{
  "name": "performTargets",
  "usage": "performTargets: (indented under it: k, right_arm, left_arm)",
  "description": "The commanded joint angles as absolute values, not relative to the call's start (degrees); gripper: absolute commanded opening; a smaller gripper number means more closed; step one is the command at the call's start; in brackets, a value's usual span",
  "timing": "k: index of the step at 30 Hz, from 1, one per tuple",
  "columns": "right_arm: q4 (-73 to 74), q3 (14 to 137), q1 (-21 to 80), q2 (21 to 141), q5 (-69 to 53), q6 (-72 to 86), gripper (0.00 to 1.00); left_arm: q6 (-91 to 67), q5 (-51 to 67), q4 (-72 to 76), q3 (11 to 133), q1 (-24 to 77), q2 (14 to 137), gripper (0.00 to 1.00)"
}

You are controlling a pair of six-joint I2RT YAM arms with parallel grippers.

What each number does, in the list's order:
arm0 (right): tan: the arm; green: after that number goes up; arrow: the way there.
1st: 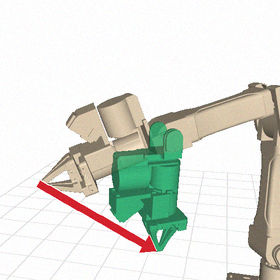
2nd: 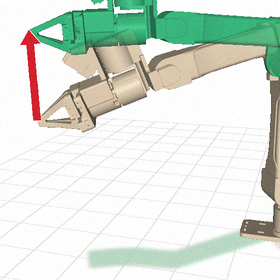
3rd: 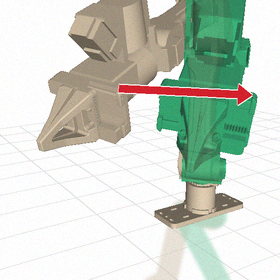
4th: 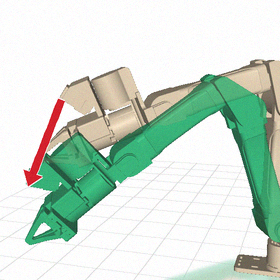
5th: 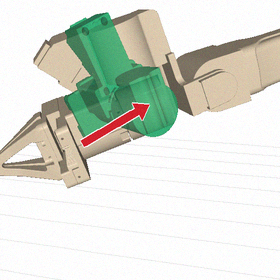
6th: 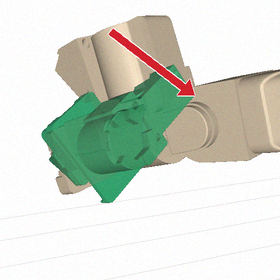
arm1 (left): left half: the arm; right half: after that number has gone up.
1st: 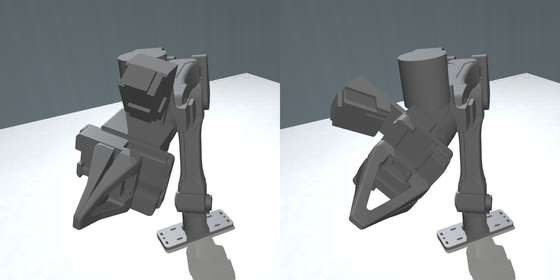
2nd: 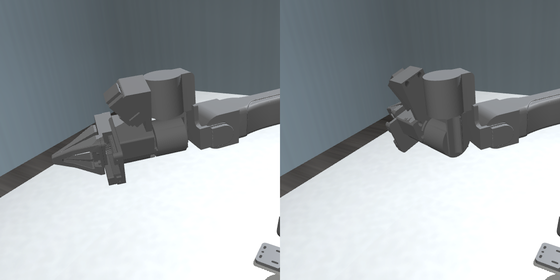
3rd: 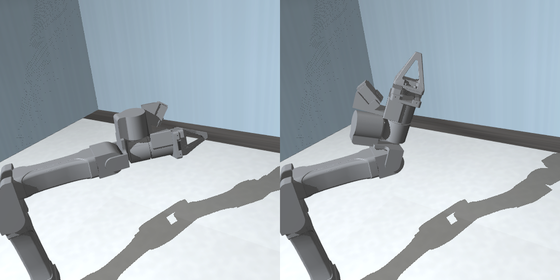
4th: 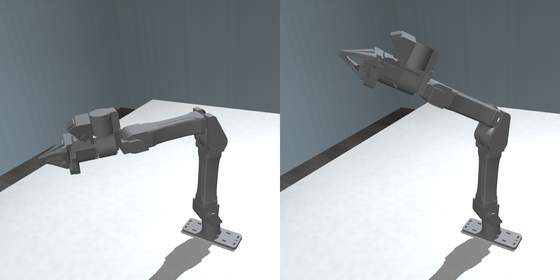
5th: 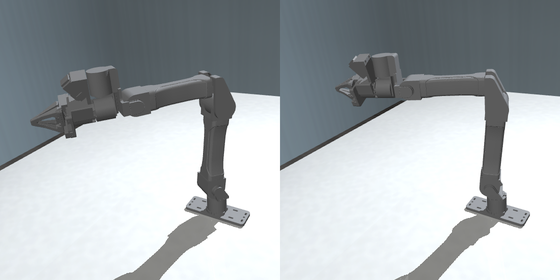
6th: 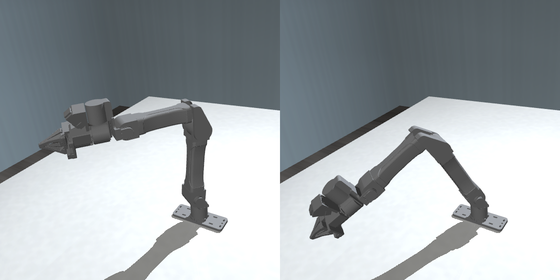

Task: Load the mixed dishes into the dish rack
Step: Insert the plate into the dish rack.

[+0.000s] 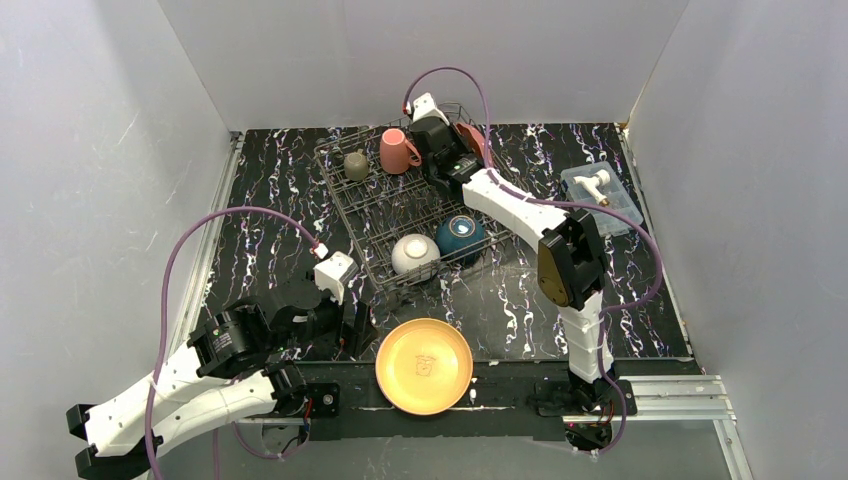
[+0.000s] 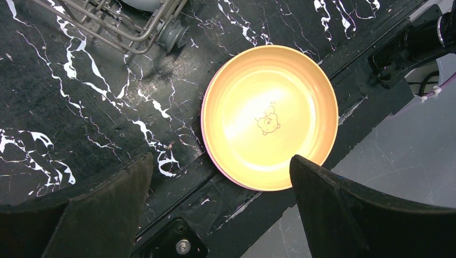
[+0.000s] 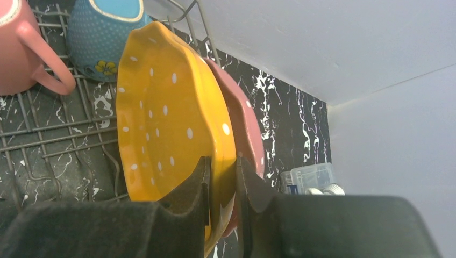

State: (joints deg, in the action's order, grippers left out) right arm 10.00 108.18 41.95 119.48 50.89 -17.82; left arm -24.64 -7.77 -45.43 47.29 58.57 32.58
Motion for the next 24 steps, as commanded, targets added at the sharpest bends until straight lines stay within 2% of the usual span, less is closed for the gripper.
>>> performTargets:
  k: [1, 24]
  right_arm:
    - [0.64, 107.45, 41.66, 117.39, 53.58, -16.13, 0.01]
    - [-3.9, 95.82, 41.66, 116.28, 49.93, -10.02, 0.01]
  left_arm:
    - [-23.95, -8.97, -45.43, 47.02, 58.19, 32.78, 0.98]
    - [-23.93, -8.97, -45.44, 47.02, 58.0, 33.08, 0.98]
